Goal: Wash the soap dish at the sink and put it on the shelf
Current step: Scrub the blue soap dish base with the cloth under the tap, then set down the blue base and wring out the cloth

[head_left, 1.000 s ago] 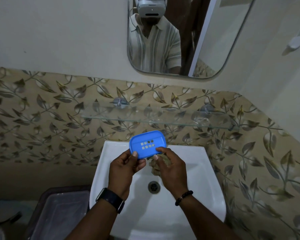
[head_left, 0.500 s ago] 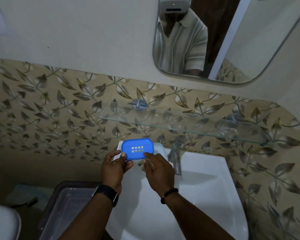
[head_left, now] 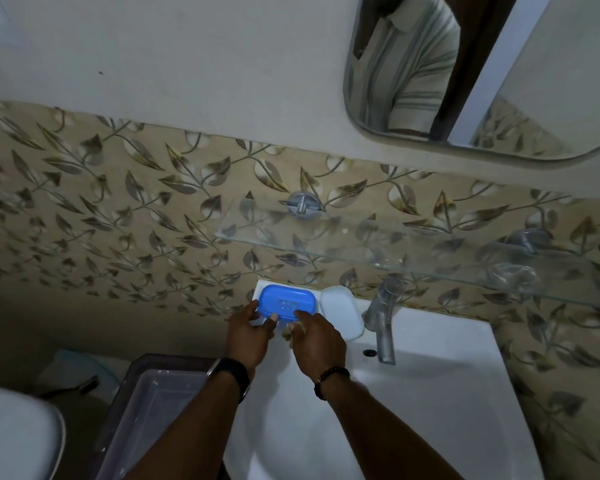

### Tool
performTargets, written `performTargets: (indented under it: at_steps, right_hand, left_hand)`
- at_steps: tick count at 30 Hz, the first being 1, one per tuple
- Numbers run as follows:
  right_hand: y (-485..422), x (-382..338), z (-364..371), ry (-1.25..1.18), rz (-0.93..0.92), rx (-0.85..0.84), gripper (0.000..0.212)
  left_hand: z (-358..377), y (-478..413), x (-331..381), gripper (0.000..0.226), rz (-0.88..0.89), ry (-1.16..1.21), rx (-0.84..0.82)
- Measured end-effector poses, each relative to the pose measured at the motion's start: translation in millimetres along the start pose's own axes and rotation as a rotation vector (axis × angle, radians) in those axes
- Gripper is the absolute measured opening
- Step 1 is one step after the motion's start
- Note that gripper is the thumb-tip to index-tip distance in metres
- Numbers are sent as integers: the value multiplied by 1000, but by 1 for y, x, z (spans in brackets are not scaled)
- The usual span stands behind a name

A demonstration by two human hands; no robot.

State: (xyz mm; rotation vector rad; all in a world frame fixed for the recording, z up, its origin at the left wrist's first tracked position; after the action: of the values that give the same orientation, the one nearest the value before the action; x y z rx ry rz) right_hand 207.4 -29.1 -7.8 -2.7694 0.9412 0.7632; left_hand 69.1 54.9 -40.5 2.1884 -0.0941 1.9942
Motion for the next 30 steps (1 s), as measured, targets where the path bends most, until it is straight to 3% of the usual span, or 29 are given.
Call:
performTargets:
  at_steps: [6,8,13,17,21,26,29,30]
  right_hand:
    - [-10,4,20,77,36,-99,41]
    - [-11,4,21,82,40,-95,41]
    - [-9,8,18,66,64,-74,48]
    - [0,9,4,-17,95,-6,52]
    - [11,9,-10,-225,141,1,50]
    - [23,3,-35,-665,148,17,28]
    - [33,5,-52,-985,220,8,13]
    - [36,6,-59,-1048,242,9,11]
  left_hand:
    - [9,-10,-2,34,93,-317,-166]
    - [8,-11,-2,37,111,-373,-165]
    - [7,-4,1,72,78,-289,-139]
    - [-4,6,10,56,185,-348,-76]
    - [-8,21,19,35,260,-250,-124]
    - [2,40,29,40,241,-162,-359]
    - [12,51,45,10,239,-54,-498]
    - [17,57,53,9,251,-15,-530]
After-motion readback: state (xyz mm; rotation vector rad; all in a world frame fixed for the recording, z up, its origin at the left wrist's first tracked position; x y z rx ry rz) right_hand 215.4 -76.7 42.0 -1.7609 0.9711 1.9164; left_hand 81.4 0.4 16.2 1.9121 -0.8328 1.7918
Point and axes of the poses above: each hand's wrist, its own y-axis away from the middle knuckle, its own z-axis out of the palm, x = y × z, the point moved 7 cm from there along -y, towards the middle knuckle, and after that the axes turned 9 degrees about z, right-handed, at the moved point
